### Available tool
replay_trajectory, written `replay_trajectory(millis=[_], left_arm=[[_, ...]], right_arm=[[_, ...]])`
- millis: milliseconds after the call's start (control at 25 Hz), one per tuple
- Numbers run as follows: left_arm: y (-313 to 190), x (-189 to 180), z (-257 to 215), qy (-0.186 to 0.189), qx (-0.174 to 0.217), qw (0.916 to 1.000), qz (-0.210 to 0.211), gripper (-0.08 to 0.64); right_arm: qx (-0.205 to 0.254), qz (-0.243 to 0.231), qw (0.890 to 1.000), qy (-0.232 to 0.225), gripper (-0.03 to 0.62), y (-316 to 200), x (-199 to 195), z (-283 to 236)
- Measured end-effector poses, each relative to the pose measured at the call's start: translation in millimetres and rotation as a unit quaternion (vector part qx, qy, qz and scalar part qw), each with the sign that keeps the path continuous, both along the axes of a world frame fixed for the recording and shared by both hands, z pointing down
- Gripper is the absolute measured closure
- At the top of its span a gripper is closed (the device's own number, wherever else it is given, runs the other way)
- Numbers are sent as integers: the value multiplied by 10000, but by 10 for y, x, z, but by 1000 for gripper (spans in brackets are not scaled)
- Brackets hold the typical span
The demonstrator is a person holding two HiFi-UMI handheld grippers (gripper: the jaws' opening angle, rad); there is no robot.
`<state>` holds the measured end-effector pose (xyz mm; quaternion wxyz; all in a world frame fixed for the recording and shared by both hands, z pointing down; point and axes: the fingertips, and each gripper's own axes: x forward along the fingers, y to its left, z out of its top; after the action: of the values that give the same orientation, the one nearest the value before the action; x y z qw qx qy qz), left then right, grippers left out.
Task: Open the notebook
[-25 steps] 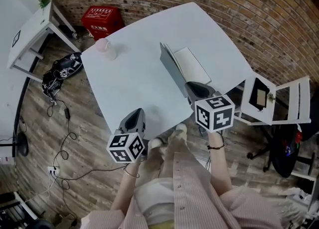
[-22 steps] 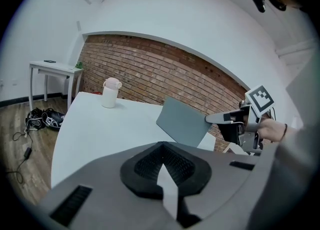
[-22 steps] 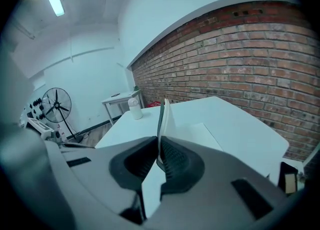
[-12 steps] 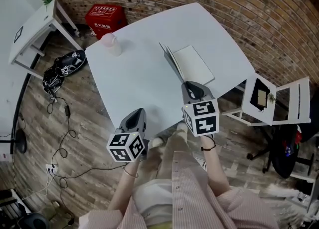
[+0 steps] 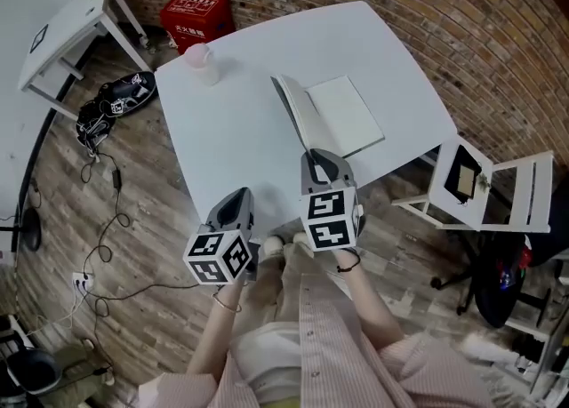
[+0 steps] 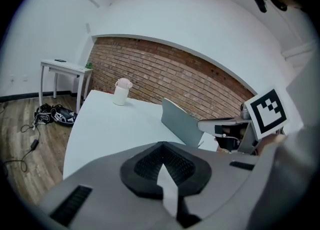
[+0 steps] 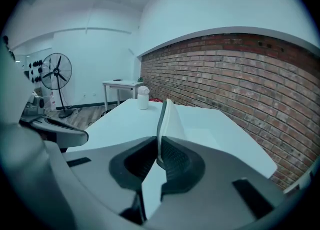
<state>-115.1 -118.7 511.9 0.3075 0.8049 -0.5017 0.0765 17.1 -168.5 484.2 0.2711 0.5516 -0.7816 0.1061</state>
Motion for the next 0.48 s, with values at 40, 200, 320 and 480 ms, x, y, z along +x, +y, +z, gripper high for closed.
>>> replay_trajectory(millis=[40,200,320,480], left_arm=[[23,3,15,4,-26,10000,-52,568],[87,22,79,37,-122,9997,-217,568],[101,1,100,53,-133,9992,-364,568],[106,-26,121,35,-130,9986,-519,568]], right_arm=[[-48,-42,10000,53,563,18,-23,20],[-191,-274,9993,145,563,69,-125,129],[-241,-386,9988,177,563,83,-199,210],[-291,-484,9982,199,560,110,-290,346]])
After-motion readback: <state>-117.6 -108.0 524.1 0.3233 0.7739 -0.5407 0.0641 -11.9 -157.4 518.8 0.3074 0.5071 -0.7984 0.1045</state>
